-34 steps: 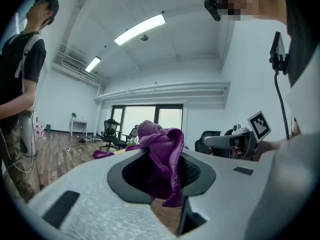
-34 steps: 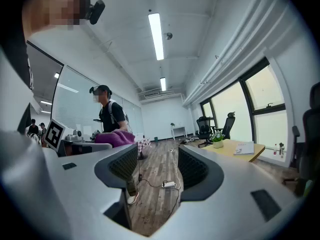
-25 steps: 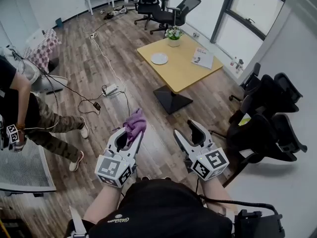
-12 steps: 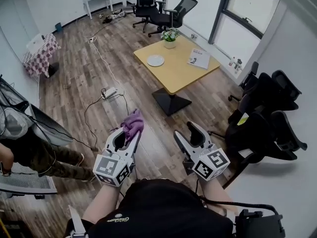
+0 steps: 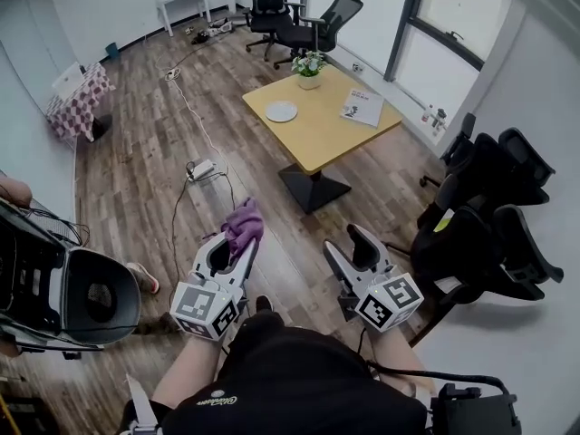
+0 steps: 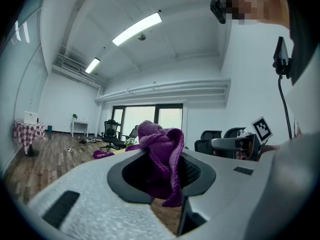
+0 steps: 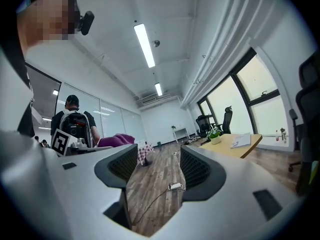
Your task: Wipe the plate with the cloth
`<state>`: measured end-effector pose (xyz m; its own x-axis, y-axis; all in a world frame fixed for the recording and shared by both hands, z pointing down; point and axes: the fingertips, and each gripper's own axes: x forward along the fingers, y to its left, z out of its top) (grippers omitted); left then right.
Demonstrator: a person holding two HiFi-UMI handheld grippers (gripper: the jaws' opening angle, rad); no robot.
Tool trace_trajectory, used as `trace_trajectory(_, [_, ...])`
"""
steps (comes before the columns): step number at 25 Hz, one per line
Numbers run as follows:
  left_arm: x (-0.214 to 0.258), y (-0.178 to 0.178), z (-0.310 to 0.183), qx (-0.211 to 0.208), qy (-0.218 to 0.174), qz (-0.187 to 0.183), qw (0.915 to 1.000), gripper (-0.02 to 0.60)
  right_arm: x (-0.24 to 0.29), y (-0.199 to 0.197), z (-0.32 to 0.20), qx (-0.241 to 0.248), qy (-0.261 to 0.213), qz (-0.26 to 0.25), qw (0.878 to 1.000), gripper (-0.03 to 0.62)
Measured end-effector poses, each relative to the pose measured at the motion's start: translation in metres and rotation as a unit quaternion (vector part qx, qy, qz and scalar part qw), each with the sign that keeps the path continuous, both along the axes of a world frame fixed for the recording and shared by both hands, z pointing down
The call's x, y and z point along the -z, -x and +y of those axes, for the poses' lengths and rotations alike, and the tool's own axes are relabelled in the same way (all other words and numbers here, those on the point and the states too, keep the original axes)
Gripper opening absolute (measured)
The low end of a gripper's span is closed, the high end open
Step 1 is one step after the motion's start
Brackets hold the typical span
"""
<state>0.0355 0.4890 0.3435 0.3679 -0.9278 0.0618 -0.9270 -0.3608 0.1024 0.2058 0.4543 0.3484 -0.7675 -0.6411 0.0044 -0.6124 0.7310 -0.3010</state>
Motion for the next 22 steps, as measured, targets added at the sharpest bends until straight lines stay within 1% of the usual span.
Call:
trace_trajectory(3, [-0.002,0.008,-0.010,0.007,0.000,0.006,1.0000,0.118,-0.002,0.009,-0.011,0.010,0.006,-0.001,1.000,0.253])
trace_trajectory(6, [-0.007,0.018,-0.023,0.012,0.002,0.013,0.9998,0.118,-0.005,0.020,-0.024,0.018,0.005,0.009,1.000,0.255])
trace_trajectory(11, [-0.013,0.037,-0.067,0.008,0.000,0.024,0.9997,0.118,-0.009,0.040,-0.065,0.015,0.012,0.015,1.000,0.255])
trace_trajectory(16, [-0.008,0.067,-0.119,-0.001,-0.007,0.033,0.9994,0.118,-0.006,0.077,-0.116,0.018,0.008,0.024,1.000,0.255])
trace_trajectory(22, [-0.005,0.112,-0.177,-0.016,-0.005,0.031,0.9994,0.118,-0.001,0.129,-0.171,0.015,0.008,0.032,0.999,0.255])
